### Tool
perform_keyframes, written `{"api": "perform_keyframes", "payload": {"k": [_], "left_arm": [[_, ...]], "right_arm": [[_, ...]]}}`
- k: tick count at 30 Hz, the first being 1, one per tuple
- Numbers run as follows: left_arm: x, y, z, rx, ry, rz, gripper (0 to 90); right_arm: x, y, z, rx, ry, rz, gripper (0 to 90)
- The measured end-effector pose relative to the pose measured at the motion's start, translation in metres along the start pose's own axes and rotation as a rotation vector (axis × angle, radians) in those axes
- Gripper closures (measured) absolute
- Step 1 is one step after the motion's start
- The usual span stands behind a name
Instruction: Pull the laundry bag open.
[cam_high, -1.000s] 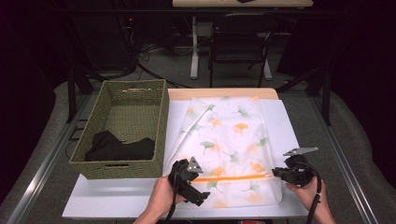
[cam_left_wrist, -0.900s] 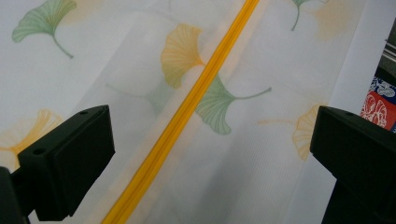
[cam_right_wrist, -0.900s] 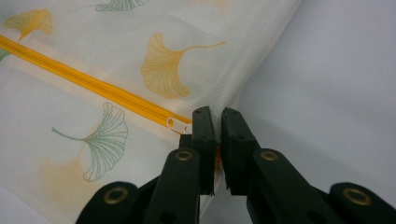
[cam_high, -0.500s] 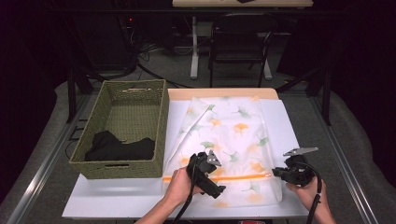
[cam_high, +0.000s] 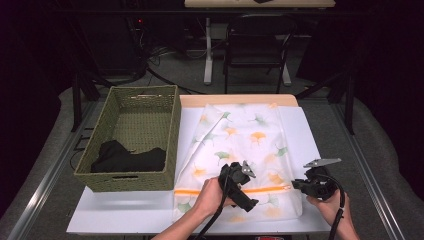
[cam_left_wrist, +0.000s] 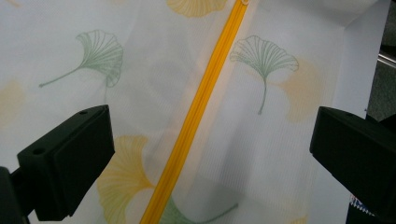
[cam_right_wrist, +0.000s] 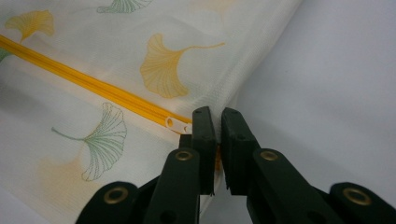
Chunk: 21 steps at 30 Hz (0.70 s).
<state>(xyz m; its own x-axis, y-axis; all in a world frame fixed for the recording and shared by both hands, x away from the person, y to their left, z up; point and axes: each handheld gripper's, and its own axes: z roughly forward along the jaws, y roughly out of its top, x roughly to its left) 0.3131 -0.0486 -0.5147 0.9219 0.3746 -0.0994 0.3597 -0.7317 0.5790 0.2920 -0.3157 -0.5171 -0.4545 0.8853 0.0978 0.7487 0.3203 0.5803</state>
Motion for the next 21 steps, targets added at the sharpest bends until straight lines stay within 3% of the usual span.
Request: {"api": "perform_keyframes", "payload": {"k": [21], "left_arm": [[-0.014,0.038,0.038,0.058,-0.052,0.068,0.2]], "right_arm": [[0.002,0.000,-0.001,-0.010,-0.002,-0.004,85.2]]}}
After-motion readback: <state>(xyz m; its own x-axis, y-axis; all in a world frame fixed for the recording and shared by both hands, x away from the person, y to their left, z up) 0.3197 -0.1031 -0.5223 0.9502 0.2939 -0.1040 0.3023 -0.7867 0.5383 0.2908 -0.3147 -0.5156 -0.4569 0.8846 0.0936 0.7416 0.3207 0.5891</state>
